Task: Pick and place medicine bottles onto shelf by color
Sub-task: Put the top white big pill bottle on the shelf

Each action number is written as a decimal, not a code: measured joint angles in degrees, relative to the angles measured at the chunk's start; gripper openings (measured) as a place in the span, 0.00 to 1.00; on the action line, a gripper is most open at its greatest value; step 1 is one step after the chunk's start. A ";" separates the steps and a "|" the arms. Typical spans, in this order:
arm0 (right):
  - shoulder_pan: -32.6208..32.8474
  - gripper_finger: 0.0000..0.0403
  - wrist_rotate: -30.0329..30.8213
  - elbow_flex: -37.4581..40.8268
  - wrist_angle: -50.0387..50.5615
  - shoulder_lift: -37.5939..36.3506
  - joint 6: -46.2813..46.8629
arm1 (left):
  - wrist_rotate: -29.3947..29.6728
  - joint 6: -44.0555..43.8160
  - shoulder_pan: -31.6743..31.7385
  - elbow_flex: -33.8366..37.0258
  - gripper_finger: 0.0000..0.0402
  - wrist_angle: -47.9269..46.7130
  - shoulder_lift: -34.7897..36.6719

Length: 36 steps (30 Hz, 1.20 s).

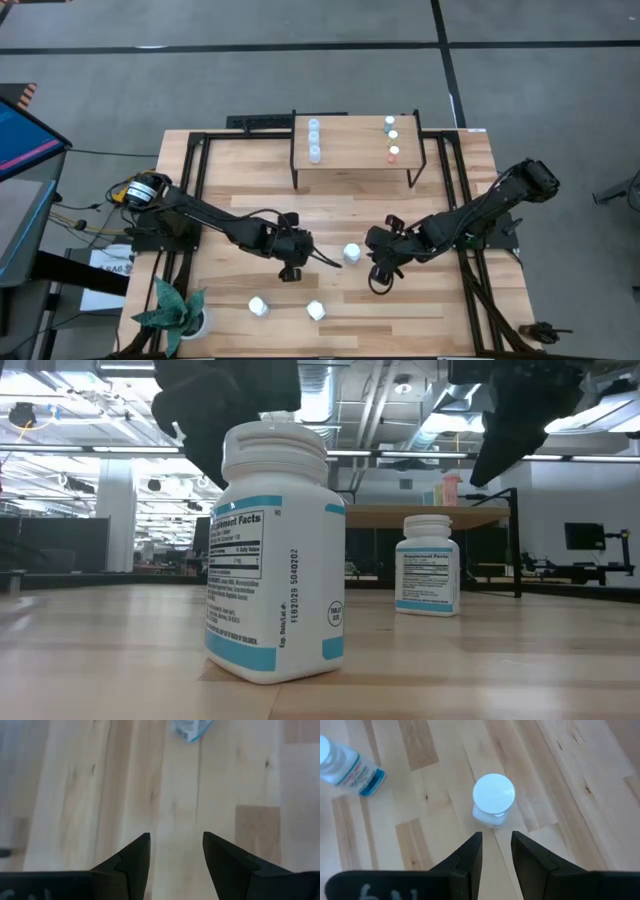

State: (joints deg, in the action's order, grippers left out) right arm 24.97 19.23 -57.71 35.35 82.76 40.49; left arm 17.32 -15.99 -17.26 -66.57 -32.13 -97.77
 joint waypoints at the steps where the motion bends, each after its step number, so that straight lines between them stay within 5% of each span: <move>1: 0.00 0.31 0.00 0.00 -0.04 0.00 -0.75 | 0.22 -0.36 -0.11 0.00 0.42 -0.84 0.39; 9: -0.44 0.33 0.48 0.00 -2.35 0.00 -1.53 | 4.10 -2.81 -1.92 0.00 0.42 -8.20 4.87; 21: -1.92 0.63 0.49 0.00 -8.55 0.00 -1.53 | 9.02 -4.80 -3.42 -0.02 0.42 -14.15 11.17; 36: -4.28 0.65 1.91 0.09 -9.53 6.94 0.99 | 9.19 -6.99 -3.58 -0.02 0.42 -18.90 12.13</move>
State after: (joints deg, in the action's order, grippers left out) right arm 20.69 21.15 -57.63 25.83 89.70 41.48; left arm 26.50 -22.98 -20.84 -66.59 -51.02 -85.65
